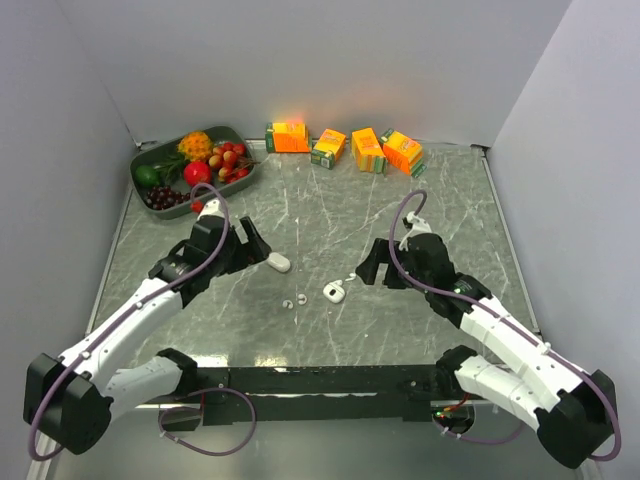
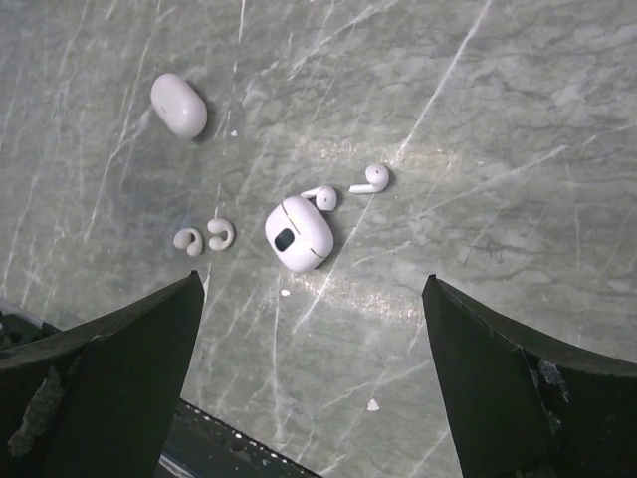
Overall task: Insert the wireless bluetooth earbuds into the charging case
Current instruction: Pick up the charging case at the center of the board.
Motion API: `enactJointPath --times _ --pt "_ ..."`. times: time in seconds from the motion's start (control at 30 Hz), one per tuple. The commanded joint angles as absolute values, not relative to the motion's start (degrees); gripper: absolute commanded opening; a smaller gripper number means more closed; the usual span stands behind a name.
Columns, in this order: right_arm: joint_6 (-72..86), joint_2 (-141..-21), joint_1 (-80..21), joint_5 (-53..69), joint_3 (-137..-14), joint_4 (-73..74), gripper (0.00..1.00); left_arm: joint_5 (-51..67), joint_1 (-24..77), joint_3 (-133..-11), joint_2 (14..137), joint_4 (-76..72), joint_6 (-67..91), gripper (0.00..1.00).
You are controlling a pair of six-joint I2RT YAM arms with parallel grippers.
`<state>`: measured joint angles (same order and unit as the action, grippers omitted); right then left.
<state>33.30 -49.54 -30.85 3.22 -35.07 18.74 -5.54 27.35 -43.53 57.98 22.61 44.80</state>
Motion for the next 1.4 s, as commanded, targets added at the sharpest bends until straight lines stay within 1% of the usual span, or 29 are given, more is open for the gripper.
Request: enactJointPath --times 0.0,0.13,0.17,0.23,0.27,0.37,0.47,0.6,0.77,0.87,1.0,1.03,1.07,1.2,1.37 --pt "31.82 -53.33 -30.5 6.68 -40.15 16.43 1.0 -4.66 27.42 -46.05 59.67 19.34 40.7 0.96" --pt "33.31 -56.6 -30.67 7.82 -42.54 16.0 1.0 -6.75 27.42 -48.24 65.72 20.38 35.17 0.96" --pt "33.31 -56.95 -30.59 8.87 -43.06 15.74 1.0 -7.38 27.42 -51.73 70.7 21.96 32.55 0.98" --pt "33.05 -57.48 -30.67 9.32 -43.68 16.69 1.0 -6.69 27.42 -55.27 75.74 26.88 30.51 0.99" --pt "32.61 -57.05 -30.59 8.97 -44.2 17.92 1.0 -5.9 27.51 -57.55 79.5 27.59 27.97 0.98" --pt "31.12 -55.55 -30.67 7.74 -44.3 19.42 1.0 -6.15 27.6 -58.97 82.78 29.62 26.72 0.96" --pt "30.15 -54.32 -30.67 7.38 -43.86 20.04 1.0 -5.02 27.6 -58.36 83.05 27.87 25.93 0.96" --pt "29.53 -54.58 -30.67 8.52 -43.95 20.74 1.0 -3.52 27.69 -59.24 86.65 28.39 24.17 0.96" --pt "28.74 -55.2 -30.67 9.32 -45.35 22.32 1.0 -4.05 29.71 -58.54 89.38 26.02 24.17 0.96" --pt "28.48 -54.15 -30.67 9.32 -45.53 22.67 1.0 -2.11 30.41 -58.45 90.09 24.35 24.17 0.96" --pt "27.78 -53.44 -30.76 9.23 -46.05 23.2 1.0 -3.61 31.38 -58.27 89.21 22.6 24.0 0.97" --pt "27.69 -53.18 -30.67 9.14 -45.97 23.12 1.0 -2.65 31.55 -58.53 89.3 22.59 22.78 0.99" --pt "27.51 -53.09 -30.76 9.05 -45.79 23.2 1.0 -3.25 31.64 -59.06 90.17 22.94 22.33 0.97" --pt "27.6 -53.26 -30.76 9.32 -45.44 23.2 1.0 -3.08 31.99 -59.59 92.37 23.47 18.82 0.96" --pt "27.95 -52.38 -30.76 9.49 -45.09 23.03 0.99 0.95 31.99 -57.4 92.64 20.13 13.63 0.96"
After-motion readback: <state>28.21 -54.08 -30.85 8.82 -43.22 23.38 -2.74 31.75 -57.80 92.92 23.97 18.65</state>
